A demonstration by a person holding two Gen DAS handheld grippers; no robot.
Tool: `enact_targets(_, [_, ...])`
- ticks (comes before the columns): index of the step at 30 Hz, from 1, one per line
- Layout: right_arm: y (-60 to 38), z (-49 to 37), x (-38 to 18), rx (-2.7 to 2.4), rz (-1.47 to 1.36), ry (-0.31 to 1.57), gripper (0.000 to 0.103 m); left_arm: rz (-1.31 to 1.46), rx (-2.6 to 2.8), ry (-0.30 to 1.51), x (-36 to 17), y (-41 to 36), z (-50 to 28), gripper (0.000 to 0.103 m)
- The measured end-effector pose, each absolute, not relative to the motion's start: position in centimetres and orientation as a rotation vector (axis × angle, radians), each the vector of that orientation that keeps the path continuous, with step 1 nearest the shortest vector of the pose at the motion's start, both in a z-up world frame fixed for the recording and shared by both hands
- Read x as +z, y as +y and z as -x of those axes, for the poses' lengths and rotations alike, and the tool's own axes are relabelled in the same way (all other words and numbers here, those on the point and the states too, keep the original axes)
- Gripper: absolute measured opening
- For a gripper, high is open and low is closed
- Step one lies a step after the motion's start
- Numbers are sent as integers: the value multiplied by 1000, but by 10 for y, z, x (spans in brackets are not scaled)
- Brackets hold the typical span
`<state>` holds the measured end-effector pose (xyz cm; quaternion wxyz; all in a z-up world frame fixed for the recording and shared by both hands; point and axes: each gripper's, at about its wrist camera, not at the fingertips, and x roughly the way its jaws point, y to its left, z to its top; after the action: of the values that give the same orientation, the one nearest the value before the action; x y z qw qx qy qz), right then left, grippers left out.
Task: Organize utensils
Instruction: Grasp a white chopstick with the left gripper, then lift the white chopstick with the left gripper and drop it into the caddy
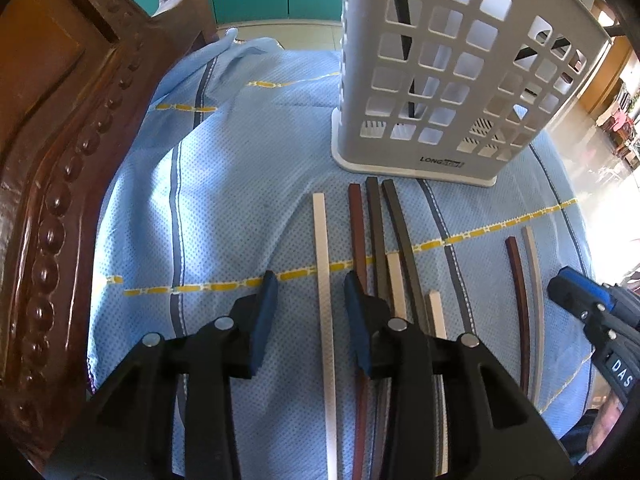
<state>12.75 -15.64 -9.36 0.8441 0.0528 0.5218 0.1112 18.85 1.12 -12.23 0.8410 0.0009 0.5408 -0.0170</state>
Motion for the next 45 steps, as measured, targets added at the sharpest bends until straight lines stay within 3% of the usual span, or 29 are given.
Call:
enact_targets(30, [-127,-132,-100,164,42,1059,24,-42,-37,1119,-122,3,-192,40])
enact_targets(33, [-131,-133,-100,156,4,1055,22,1,-38,1121,-122,8,-192,33])
enact_targets(35, [-134,-135,-100,146,-11,1053,10,-4,-26,1113,-122,8,-190,22])
enact_targets(37, [-139,-136,-100,155,-48,1052,10,6,-29,1110,-122,10,-190,8])
enact_targets(45, [-149,-115,-54,190,-77,875,7,33,-16,978,-81,23,-174,7])
